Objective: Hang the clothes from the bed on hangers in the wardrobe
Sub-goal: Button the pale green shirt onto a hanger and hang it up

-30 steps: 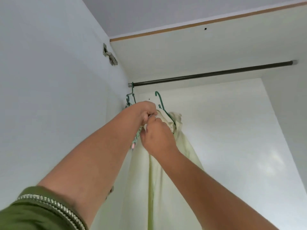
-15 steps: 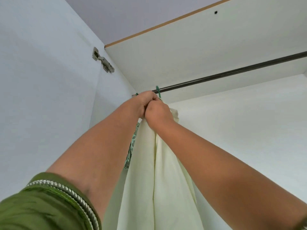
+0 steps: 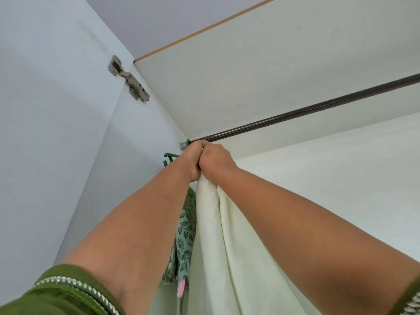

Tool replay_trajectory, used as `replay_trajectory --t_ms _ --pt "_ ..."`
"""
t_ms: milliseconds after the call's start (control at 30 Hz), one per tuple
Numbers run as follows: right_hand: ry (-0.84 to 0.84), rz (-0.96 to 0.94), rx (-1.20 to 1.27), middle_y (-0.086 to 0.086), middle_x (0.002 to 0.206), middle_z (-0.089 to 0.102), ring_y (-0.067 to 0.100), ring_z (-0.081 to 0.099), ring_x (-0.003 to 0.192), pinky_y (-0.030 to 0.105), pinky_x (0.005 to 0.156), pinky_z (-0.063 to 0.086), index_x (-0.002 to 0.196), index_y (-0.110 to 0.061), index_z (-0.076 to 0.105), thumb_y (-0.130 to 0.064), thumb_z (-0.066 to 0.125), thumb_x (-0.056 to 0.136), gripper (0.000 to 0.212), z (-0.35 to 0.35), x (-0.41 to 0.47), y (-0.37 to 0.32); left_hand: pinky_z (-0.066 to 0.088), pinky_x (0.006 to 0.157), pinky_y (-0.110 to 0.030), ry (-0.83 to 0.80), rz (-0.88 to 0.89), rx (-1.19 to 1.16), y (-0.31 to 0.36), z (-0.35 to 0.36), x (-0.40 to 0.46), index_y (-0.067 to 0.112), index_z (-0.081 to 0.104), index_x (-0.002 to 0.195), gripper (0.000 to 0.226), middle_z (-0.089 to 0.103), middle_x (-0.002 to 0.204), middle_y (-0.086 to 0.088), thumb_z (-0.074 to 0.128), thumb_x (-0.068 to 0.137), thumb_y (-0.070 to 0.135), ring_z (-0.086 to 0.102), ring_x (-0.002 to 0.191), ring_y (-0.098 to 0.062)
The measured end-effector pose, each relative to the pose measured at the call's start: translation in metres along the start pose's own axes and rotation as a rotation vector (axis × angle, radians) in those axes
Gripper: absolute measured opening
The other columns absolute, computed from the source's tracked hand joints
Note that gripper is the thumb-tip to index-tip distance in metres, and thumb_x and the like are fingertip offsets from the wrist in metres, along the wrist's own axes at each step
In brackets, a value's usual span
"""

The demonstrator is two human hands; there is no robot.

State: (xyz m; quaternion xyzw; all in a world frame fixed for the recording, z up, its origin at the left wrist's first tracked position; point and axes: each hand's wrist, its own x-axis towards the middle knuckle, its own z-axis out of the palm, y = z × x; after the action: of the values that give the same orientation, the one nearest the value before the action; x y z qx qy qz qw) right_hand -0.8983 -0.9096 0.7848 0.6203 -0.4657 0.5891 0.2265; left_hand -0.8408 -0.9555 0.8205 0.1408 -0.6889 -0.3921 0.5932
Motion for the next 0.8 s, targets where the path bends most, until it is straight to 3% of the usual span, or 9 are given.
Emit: replay_trajectory --t_ms 133,200,433,500,600,700,800 --pt "0.114 0.043 0.076 0.011 0.118 0.064 0.026 0.059 0.113 0.036 0.096 0.048 0.111 -0.002 0.064 -0.006 0.027 0.094 0.041 0.023 0.029 -0.006 0.05 0.061 -0.029 -0.001 0.065 -0.055 0.003 -0.014 0.029 0.012 0.059 0.083 0.011 0.061 0.075 -0.006 0.055 0.083 0.021 0.059 0.069 -0.022" --pt "0.112 0.008 0.051 0.013 0.123 0.062 0.026 0.058 0.115 0.032 0.096 0.046 0.116 0.0 0.063 -0.005 0.027 0.097 0.041 0.024 0.026 -0.013 0.052 0.063 -0.03 0.024 0.086 -0.079 0.007 -0.019 0.031 0.011 0.06 0.082 0.01 0.062 0.077 -0.008 0.056 0.08 0.019 0.06 0.07 -0.024" --pt "-0.029 -0.199 0.023 0.015 0.117 0.061 0.032 0.057 0.109 0.031 0.076 0.036 0.123 -0.007 0.057 -0.01 0.033 0.1 0.033 0.044 -0.023 -0.014 0.046 0.059 -0.028 0.127 0.045 0.145 0.004 -0.047 -0.004 0.011 0.047 0.058 0.019 0.052 0.062 -0.008 0.046 0.076 0.005 0.052 0.058 -0.024" --pt "-0.013 -0.139 0.033 0.011 0.12 0.061 0.028 0.057 0.111 0.029 0.074 0.036 0.12 -0.011 0.062 -0.01 0.034 0.099 0.035 0.041 -0.028 -0.017 0.045 0.058 -0.028 0.156 0.038 0.217 0.01 -0.048 -0.02 0.009 0.046 0.058 0.024 0.051 0.056 -0.009 0.046 0.081 0.004 0.051 0.056 -0.024" --pt "0.022 -0.064 0.099 0.009 0.116 0.063 0.025 0.06 0.106 0.028 0.069 0.035 0.114 -0.011 0.064 -0.013 0.04 0.098 0.029 0.039 -0.03 -0.027 0.043 0.058 -0.029 0.177 0.027 0.3 0.021 -0.043 -0.037 0.008 0.05 0.063 0.023 0.051 0.064 -0.008 0.05 0.086 0.009 0.05 0.057 -0.023" --pt "0.048 -0.082 0.145 0.011 0.112 0.063 0.031 0.061 0.104 0.031 0.07 0.039 0.127 -0.01 0.046 -0.027 0.047 0.095 0.037 0.044 -0.043 -0.028 0.043 0.056 -0.027 0.281 0.045 0.388 0.024 -0.046 -0.044 0.009 0.057 0.077 0.011 0.054 0.069 -0.008 0.06 0.084 0.017 0.051 0.057 -0.022" --pt "0.023 -0.086 0.146 0.009 0.12 0.056 0.033 0.054 0.113 0.04 0.083 0.045 0.148 -0.021 0.012 -0.045 0.055 0.082 0.082 0.058 -0.074 -0.021 0.044 0.06 -0.027 0.483 0.18 0.664 0.018 -0.059 -0.05 0.007 0.057 0.085 0.012 0.056 0.076 -0.01 0.062 0.08 0.017 0.055 0.068 -0.026"
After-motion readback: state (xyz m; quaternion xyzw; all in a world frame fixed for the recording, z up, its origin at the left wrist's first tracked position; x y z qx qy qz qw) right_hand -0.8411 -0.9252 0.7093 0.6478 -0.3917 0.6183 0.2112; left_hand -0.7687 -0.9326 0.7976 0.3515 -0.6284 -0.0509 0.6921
